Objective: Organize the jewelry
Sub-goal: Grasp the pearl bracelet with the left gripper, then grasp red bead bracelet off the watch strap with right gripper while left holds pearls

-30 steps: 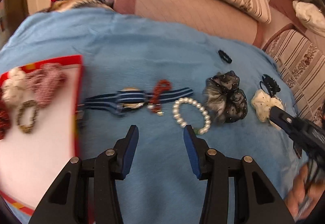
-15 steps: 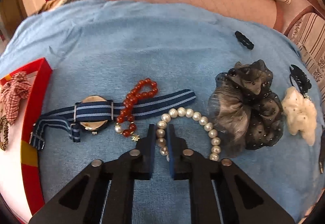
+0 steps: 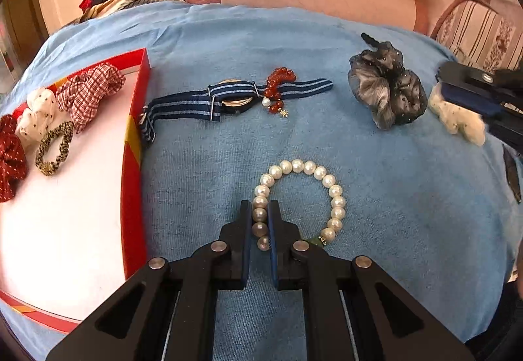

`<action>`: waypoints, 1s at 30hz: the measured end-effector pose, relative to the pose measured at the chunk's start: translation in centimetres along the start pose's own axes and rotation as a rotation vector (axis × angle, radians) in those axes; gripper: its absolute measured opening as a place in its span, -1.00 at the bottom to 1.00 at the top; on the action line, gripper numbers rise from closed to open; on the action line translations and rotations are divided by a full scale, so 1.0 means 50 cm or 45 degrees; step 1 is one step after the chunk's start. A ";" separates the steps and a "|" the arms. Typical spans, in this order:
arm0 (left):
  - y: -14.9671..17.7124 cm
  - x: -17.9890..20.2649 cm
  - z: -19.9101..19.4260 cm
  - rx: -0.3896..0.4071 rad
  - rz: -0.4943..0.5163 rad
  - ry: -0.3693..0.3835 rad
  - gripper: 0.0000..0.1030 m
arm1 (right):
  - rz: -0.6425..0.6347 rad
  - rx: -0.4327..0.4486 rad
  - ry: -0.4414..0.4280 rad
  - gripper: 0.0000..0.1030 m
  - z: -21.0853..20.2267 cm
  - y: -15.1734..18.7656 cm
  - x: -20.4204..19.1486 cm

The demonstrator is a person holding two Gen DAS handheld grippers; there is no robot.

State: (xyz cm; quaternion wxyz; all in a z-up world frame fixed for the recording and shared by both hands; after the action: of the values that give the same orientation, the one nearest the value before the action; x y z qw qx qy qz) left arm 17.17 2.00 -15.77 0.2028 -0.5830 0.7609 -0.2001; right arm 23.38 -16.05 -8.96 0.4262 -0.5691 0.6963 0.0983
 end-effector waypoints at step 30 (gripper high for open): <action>-0.004 -0.016 0.011 0.050 -0.074 0.022 -0.80 | -0.050 -0.153 0.203 -0.84 0.182 0.007 -0.053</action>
State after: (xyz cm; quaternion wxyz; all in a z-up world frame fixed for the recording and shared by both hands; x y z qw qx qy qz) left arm 17.80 2.70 -16.05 0.2018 -0.5991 0.7413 -0.2256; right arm 27.44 -8.40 -12.81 0.3365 -0.6133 0.7094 0.0860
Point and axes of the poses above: each gripper's, at about its wrist camera, not at the fingertips, and z roughly the way its jaws point, x to its right, y to its underside, the point moved 5 cm from there along z, roughly the way its jaws point, and after that the axes turned 15 degrees about z, right-handed, at the moved point
